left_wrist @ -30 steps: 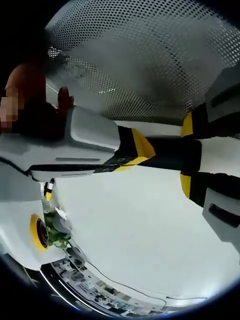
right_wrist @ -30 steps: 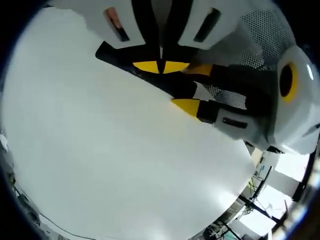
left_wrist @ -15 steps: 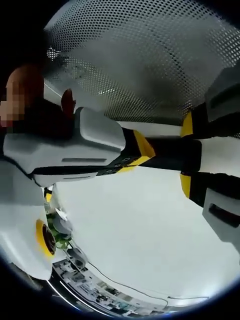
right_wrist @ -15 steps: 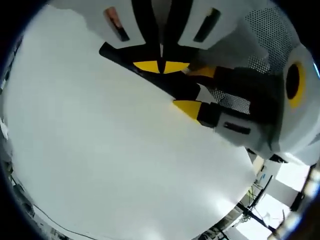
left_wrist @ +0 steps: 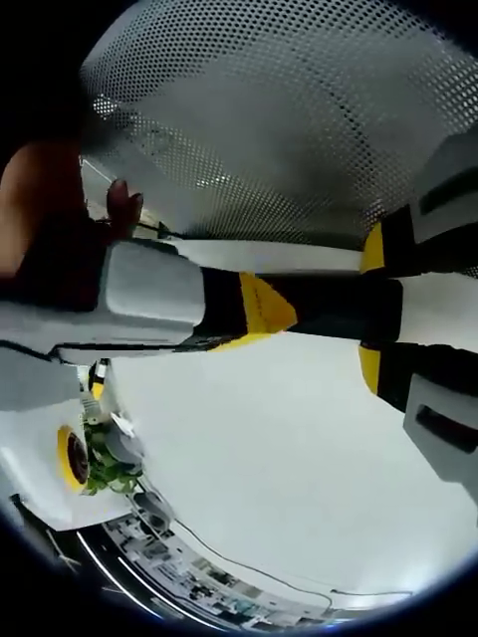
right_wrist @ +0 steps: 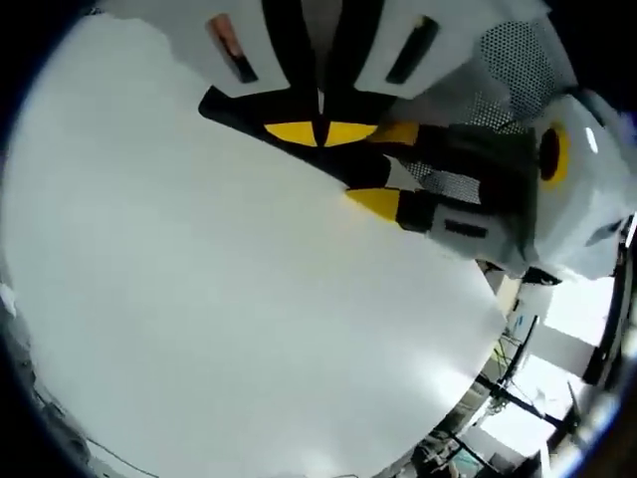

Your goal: Press the specified remote control buttons in sequence, fully releasing each button before pressing the next.

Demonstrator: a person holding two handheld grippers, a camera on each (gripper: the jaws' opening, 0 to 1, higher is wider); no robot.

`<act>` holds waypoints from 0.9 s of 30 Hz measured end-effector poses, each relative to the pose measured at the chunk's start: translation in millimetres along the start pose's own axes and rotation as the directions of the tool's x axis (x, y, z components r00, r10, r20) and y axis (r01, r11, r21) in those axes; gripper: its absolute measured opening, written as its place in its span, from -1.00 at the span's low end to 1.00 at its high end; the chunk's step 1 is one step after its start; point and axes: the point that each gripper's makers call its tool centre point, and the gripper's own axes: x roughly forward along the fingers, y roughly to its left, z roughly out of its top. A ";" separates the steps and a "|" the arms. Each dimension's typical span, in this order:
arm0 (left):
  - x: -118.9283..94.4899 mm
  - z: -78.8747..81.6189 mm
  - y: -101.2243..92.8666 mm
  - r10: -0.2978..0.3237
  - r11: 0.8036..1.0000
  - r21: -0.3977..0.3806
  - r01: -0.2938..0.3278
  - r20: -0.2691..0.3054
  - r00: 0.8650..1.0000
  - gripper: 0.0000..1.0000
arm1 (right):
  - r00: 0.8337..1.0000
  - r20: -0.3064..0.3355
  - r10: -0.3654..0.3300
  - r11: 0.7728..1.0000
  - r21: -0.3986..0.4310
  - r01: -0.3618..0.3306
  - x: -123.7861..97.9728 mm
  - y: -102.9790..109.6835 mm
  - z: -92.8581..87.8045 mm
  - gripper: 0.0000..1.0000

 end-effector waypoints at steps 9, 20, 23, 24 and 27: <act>1.1 0.3 0.7 0.004 1.000 -0.017 -0.005 -0.019 1.000 -0.49 | 0.894 0.438 0.097 0.995 -0.016 -0.100 -85.6 12.7 67.2 -1.00; 1.7 0.7 1.3 0.003 1.000 -0.022 -0.004 -0.043 0.999 -0.49 | 0.615 0.786 0.071 0.997 -0.075 -0.020 -202.6 31.3 75.4 -0.83; 2.3 0.9 1.3 0.010 0.999 -0.030 -0.011 -0.049 0.999 -0.49 | 0.533 0.845 0.042 0.998 -0.055 0.007 -226.6 30.6 65.6 -0.57; 2.3 0.9 1.4 0.010 0.999 -0.032 -0.012 -0.050 0.999 -0.49 | 0.515 0.857 0.026 0.999 -0.034 0.005 -231.9 28.9 62.0 -0.46; 2.4 0.9 1.5 0.011 0.999 -0.033 -0.012 -0.049 0.999 -0.49 | 0.435 0.900 -0.030 0.999 0.015 0.038 -247.9 23.5 48.1 -0.18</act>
